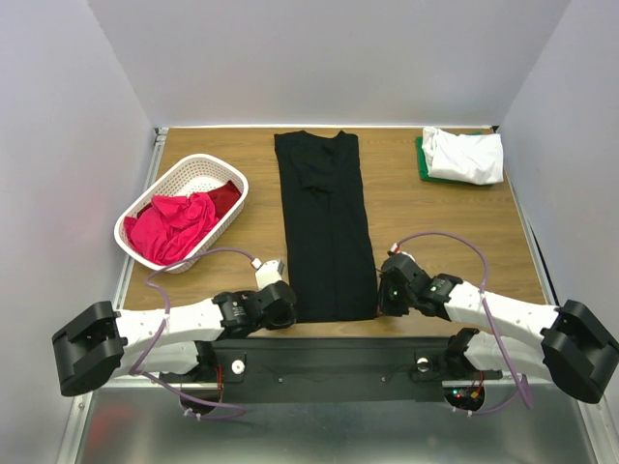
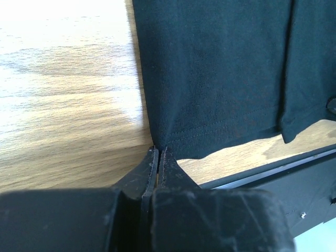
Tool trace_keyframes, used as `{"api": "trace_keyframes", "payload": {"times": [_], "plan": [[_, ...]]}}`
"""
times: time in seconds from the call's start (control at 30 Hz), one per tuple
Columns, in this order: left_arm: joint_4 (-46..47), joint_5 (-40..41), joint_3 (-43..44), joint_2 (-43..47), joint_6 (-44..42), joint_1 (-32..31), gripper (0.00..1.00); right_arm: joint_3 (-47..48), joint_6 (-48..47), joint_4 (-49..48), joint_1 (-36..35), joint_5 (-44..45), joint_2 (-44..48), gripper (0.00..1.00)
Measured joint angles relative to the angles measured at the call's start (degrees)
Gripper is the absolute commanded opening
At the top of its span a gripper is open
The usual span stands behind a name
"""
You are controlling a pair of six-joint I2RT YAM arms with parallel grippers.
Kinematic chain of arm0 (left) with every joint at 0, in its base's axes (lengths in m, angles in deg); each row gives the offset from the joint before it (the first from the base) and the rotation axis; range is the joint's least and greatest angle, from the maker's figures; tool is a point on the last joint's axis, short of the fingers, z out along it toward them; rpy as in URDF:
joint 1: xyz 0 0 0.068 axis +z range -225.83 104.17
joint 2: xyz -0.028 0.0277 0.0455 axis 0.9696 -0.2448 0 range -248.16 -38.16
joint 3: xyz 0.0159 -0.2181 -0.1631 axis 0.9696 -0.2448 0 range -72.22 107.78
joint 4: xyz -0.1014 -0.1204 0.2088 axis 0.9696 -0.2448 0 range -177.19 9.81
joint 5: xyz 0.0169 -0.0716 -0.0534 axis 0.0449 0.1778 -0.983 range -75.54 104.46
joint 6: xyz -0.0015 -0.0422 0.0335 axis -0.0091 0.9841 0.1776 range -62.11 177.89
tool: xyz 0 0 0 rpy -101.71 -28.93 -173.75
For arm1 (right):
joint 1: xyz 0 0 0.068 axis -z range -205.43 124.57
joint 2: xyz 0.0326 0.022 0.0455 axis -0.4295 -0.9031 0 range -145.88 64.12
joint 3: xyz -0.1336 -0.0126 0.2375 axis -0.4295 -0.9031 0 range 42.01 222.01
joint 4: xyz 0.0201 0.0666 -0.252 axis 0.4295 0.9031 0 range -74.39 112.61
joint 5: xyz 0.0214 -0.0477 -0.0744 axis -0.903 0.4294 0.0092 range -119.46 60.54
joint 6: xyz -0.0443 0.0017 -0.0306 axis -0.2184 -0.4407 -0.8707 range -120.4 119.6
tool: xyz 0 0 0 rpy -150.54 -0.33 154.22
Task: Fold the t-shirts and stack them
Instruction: Fold the tshirt
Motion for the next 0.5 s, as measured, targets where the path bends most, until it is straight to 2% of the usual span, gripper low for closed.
{"api": "trace_keyframes", "payload": {"times": [0.2,0.4,0.5], "plan": [[-0.8,0.9,0.4,1.4,0.4,0.0,0.0,1.2,-0.5,2.1,0.0,0.7,0.8,0.0],[-2.6,4.6,5.3,2.9,-0.5,0.3,0.0,7.8,-2.1,3.7,0.0,4.0,0.6,0.0],[-2.0,5.8,7.9,3.0,-2.5,2.9,0.0,11.0,-3.3,3.8,0.0,5.9,-0.7,0.0]]}}
